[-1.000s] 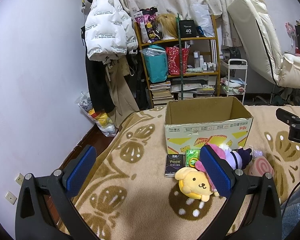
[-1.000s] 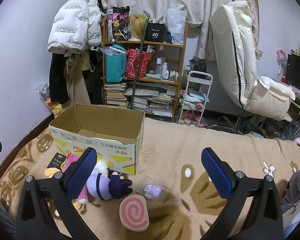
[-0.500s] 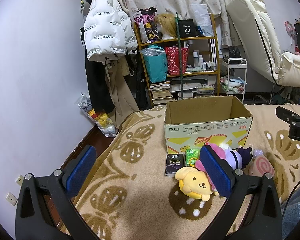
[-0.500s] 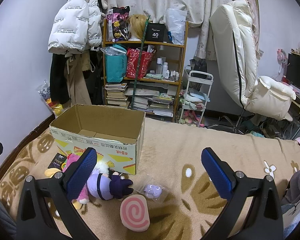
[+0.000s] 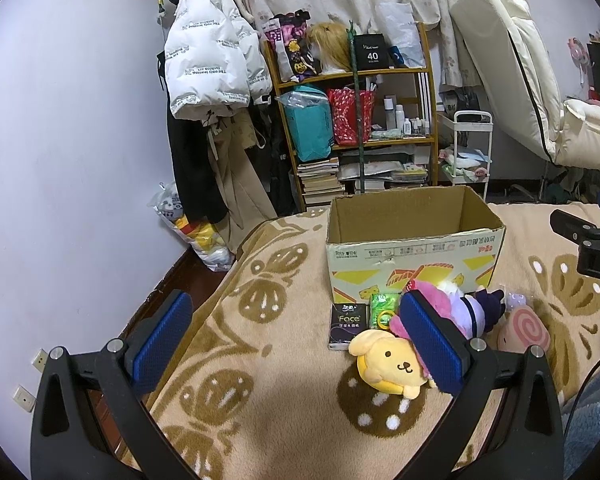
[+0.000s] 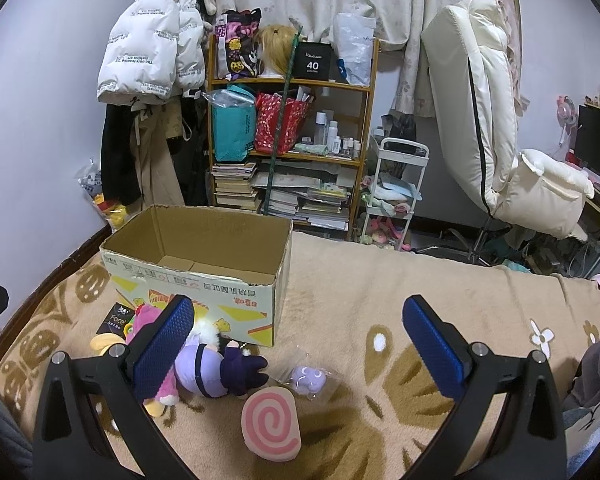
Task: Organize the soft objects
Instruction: 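Grasp the pink plush bear with the left tool while the right tool grasps the pink swirl cushion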
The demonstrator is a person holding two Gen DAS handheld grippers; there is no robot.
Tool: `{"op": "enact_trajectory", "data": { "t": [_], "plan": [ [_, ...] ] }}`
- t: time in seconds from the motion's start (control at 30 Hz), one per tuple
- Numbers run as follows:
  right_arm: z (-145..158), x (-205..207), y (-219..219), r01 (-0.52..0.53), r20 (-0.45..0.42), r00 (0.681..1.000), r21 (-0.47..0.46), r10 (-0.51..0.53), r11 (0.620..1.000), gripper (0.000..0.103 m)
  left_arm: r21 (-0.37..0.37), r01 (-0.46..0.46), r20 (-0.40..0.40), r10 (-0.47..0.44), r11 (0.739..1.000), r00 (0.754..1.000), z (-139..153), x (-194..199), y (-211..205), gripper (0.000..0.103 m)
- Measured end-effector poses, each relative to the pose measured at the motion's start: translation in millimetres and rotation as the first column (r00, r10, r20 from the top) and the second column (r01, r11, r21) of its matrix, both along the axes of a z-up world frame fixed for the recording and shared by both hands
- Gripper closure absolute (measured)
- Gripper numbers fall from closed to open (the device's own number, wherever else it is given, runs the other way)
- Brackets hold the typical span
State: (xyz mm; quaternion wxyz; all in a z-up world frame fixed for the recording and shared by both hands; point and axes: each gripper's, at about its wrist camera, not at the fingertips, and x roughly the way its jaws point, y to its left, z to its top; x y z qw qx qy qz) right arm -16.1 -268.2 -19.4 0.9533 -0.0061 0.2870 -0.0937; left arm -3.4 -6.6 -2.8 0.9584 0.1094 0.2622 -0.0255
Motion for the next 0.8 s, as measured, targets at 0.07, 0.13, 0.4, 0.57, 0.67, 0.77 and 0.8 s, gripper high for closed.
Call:
{"op": "enact_trajectory", "data": {
  "t": [0.07, 0.13, 0.4, 0.57, 0.67, 0.77, 0.8],
  "plan": [
    [-1, 3, -2, -0.001, -0.011, 1.0, 0.007, 0.001, 1.0, 0.0, 0.005, -0.001, -0.006, 0.001, 1.0, 1.0, -2, 3, -1, 0.001],
    [-3, 6, -4, 0.007, -0.023, 1.0, 0.008, -0.007, 1.0, 0.0, -0.001, -0.009, -0.016, 0.009, 1.0, 1.0, -3, 7, -1, 0.001],
    [-11, 22, -15, 0.028, -0.095, 0.995, 0.045, -0.024, 0.999, 0.0, 0.012, 0.0, -0.063, 0.001, 1.0, 0.998, -17, 21, -16, 0.001],
    [-21, 34, -20, 0.033, -0.151, 0.988, 0.064, -0.023, 0.997, 0.0, 0.028, 0.03, -0.099, -0.027, 0.999, 0.995, -32, 30, -38, 0.001],
    [-30, 43, -22, 0.041, -0.194, 0.981, 0.072, -0.026, 0.997, 0.0, 0.038, 0.048, -0.119, -0.043, 0.998, 0.992, -40, 37, -51, 0.001],
    [-38, 51, -25, 0.053, -0.237, 0.971, 0.079, -0.033, 0.995, 0.0, 0.038, 0.064, -0.14, -0.058, 0.997, 0.988, -46, 43, -63, 0.001],
    [-40, 53, -26, 0.056, -0.254, 0.967, 0.084, -0.033, 0.995, 0.0, 0.038, 0.069, -0.148, -0.063, 0.997, 0.987, -49, 45, -66, 0.001]
  ]
}}
